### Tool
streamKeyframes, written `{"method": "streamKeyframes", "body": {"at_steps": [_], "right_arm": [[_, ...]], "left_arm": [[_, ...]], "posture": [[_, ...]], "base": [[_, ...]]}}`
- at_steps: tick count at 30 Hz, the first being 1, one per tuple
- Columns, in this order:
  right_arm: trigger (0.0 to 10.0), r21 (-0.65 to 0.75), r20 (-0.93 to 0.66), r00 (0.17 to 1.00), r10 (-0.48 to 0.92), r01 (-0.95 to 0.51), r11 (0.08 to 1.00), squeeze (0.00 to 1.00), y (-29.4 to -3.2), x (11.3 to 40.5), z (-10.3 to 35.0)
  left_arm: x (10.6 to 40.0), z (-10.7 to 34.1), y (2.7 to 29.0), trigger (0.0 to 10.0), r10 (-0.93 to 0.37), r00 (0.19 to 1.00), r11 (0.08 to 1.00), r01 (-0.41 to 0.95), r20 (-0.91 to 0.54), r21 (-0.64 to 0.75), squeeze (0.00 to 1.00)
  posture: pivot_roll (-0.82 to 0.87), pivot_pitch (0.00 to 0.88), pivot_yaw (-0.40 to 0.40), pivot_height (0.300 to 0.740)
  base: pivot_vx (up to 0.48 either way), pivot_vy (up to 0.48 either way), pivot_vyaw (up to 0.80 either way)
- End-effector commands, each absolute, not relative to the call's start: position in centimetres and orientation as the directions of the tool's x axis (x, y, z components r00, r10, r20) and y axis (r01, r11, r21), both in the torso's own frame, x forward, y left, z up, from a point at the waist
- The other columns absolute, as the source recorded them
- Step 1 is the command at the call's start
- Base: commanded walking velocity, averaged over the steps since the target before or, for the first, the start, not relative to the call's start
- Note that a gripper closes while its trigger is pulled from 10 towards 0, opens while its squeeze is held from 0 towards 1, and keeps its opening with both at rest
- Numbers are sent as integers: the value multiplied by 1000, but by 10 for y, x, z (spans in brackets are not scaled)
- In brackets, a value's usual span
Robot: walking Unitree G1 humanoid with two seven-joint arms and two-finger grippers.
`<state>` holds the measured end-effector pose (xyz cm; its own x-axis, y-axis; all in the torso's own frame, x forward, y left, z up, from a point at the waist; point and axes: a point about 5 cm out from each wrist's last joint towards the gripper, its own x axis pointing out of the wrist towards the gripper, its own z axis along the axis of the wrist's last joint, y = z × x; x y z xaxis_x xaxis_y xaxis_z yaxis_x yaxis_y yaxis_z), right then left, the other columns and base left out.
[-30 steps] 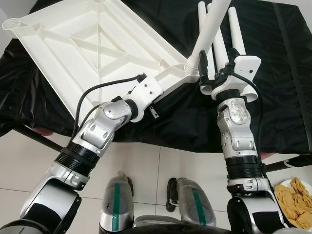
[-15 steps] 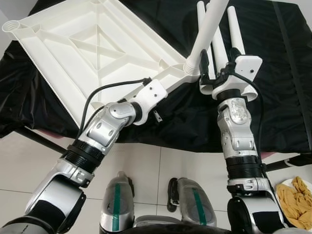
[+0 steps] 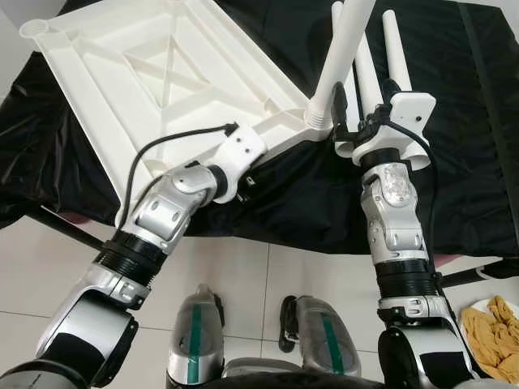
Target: Building children table
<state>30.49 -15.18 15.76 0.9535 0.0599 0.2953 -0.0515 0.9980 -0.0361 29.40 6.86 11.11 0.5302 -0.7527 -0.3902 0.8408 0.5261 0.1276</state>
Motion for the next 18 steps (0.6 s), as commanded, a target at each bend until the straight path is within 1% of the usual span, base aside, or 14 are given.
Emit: {"method": "streamKeyframes", "body": {"at_steps": [1,8,9,10,11,15,18], "right_arm": [[10000,-29,290,956,34,-26,999,0,-156,305,156],[10000,-29,288,957,34,-26,999,0,-156,305,157],[10000,-29,287,957,35,-27,999,0,-156,305,156],[10000,-29,287,957,35,-27,999,0,-156,305,156],[10000,-29,287,957,36,-28,999,0,-156,305,156],[10000,-30,285,958,39,-32,999,0,-155,305,156],[10000,-31,284,958,43,-36,999,0,-155,306,156]], "left_arm": [[279,109,58,0,-834,373,376,923,-406,77,0],[272,110,58,0,-846,346,345,935,-406,78,0],[270,110,58,3804,-849,336,334,939,-407,80,0],[270,110,58,3804,-849,336,334,939,-407,80,0],[268,110,57,10000,-853,324,323,944,-408,75,0],[265,111,56,10000,-861,307,309,949,-405,62,0],[260,114,55,10000,-876,277,278,959,-395,54,0]], "posture": [[27,25,44,740],[33,31,42,740],[36,31,41,740],[36,31,41,740],[37,32,41,740],[40,33,40,740],[46,35,37,740]], "base": [[0,0,0],[0,0,0],[0,0,0],[0,0,0],[0,0,0],[0,0,0],[0,0,0]]}}
